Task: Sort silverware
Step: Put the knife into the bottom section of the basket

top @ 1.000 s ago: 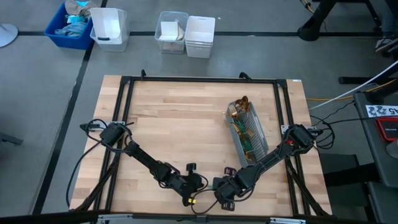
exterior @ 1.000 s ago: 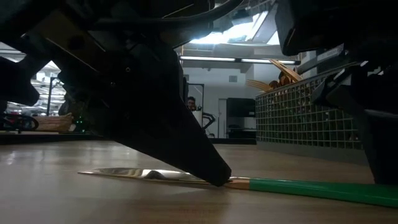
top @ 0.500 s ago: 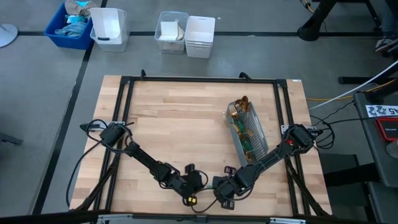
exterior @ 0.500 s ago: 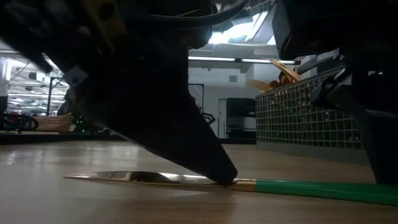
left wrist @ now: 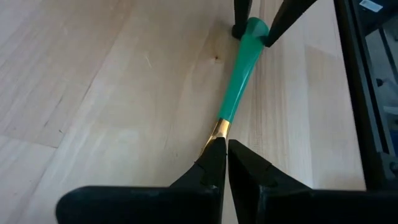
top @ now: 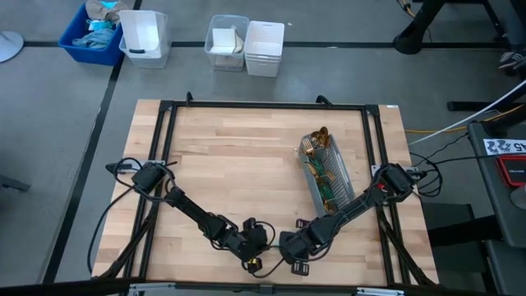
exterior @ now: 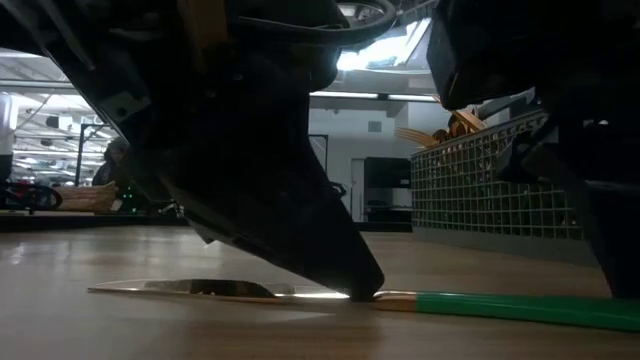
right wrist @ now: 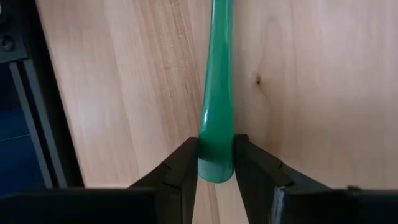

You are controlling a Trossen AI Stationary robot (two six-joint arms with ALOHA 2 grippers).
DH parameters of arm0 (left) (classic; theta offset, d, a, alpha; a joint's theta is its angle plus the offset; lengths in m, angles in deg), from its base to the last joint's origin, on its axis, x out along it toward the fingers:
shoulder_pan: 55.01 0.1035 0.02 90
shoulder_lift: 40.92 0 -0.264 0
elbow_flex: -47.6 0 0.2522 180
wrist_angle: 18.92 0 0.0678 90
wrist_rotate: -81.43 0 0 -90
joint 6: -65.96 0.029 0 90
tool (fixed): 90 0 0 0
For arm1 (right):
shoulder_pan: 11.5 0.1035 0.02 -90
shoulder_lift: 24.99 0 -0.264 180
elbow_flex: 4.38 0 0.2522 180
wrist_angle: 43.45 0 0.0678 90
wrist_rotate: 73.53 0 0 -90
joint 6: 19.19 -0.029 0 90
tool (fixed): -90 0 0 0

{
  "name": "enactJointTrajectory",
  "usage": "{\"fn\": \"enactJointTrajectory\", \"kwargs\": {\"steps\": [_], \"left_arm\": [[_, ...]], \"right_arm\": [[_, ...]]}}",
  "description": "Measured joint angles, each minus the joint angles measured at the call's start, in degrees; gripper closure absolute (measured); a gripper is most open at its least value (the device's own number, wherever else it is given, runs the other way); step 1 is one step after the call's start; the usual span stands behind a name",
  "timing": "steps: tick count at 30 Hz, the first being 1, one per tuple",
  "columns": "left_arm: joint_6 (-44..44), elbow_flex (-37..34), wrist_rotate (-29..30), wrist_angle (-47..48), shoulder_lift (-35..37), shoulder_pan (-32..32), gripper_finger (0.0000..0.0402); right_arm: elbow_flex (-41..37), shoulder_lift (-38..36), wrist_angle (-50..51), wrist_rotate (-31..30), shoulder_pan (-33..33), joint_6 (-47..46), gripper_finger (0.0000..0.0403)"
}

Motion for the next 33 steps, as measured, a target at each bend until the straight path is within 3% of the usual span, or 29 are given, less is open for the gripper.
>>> {"fn": "enactJointTrajectory", "kwargs": {"steps": [6,13,19,26,29,33], "left_arm": [[0.11,0.00,-0.07,0.20,0.07,0.00,0.0391],[0.00,0.00,-0.02,0.20,0.09,-0.02,0.0391],[0.00,0.00,-0.02,0.20,0.09,-0.02,0.0391],[0.00,0.00,0.02,0.17,0.11,-0.02,0.0391],[0.49,0.00,0.00,0.17,0.11,-0.02,0.0391],[1.02,0.02,0.00,0.12,0.11,-0.02,0.0391]], "right_arm": [[4.26,0.31,9.66,1.86,-1.01,0.61,0.0299],[11.77,0.25,24.71,-6.48,0.75,2.45,0.0299],[16.69,0.12,36.29,-10.92,6.49,-0.41,0.0299],[17.18,-3.49,44.64,-15.52,16.11,-12.42,0.0299],[17.19,-7.86,48.76,-21.10,20.21,-17.32,0.0299],[12.59,-14.95,50.25,-36.72,25.60,-29.97,0.0299]]}}
